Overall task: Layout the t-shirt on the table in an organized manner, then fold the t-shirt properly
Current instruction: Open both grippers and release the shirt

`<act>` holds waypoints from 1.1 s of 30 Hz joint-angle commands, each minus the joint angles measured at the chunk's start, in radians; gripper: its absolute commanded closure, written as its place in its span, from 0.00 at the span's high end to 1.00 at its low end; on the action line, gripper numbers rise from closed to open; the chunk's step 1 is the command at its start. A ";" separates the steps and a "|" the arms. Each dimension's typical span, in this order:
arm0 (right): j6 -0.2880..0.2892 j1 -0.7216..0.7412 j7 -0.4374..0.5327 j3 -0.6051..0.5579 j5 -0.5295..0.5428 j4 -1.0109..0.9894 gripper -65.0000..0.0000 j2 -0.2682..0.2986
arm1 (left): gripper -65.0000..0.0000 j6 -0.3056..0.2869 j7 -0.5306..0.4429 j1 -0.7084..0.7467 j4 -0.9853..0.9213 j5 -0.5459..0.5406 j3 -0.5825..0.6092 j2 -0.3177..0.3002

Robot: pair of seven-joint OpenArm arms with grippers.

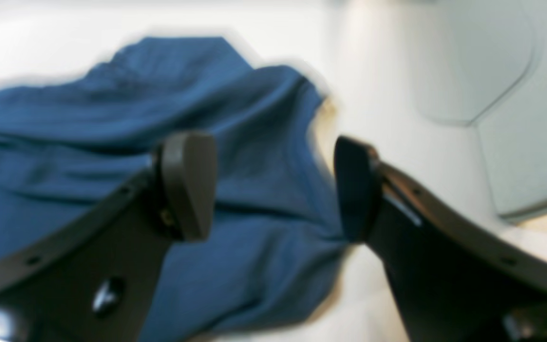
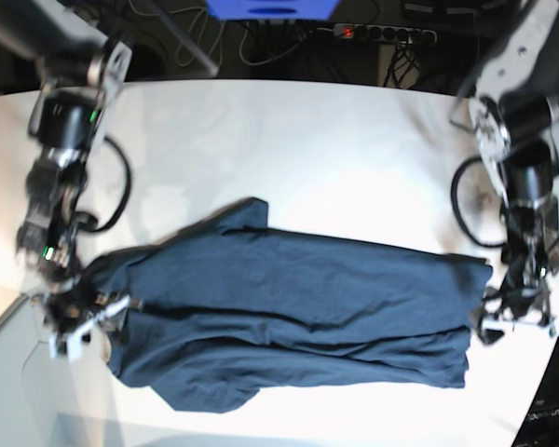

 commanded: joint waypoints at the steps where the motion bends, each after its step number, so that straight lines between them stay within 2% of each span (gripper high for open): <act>1: 0.003 -0.029 0.015 0.003 0.004 0.066 0.61 -0.010 | 0.74 -0.016 -0.033 0.018 0.056 -0.012 -0.002 -0.016; 4: 0.003 -0.163 0.015 0.002 0.004 0.182 0.61 -0.081 | 0.74 -0.016 -0.062 0.117 0.105 -0.012 -0.002 -0.013; 7: 0.003 -0.262 0.015 -0.021 0.004 0.249 0.61 -0.142 | 0.74 -0.017 -0.091 0.157 0.102 -0.012 0.000 -0.009; 11: 0.001 -0.370 0.015 -0.122 0.003 0.300 0.61 -0.179 | 0.74 -0.017 -0.138 0.173 0.031 -0.012 0.006 -0.007; 17: -0.002 -0.427 0.015 -0.241 0.000 0.297 0.61 -0.190 | 0.74 -0.020 -0.237 0.085 -0.181 -0.004 0.007 -0.009; 21: -0.002 -0.456 0.015 -0.260 0.000 0.298 0.61 -0.190 | 0.74 -0.022 -0.286 0.024 -0.276 -0.003 0.009 -0.009; 27: -0.002 -0.477 0.015 -0.253 0.000 0.297 0.61 -0.184 | 0.73 -0.023 -0.287 -0.008 -0.311 -0.006 0.043 -0.009; 29: -0.002 -0.476 0.015 -0.247 0.000 0.297 0.61 -0.164 | 0.64 -0.023 -0.289 -0.008 -0.311 -0.010 0.079 -0.009; 31: -0.002 -0.471 0.015 -0.230 0.000 0.286 0.61 -0.139 | 0.43 -0.023 -0.289 -0.008 -0.309 -0.012 0.092 -0.009; 33: -0.002 -0.440 0.015 -0.202 0.000 0.258 0.61 -0.119 | 0.16 -0.026 -0.289 -0.008 -0.300 -0.012 0.092 -0.009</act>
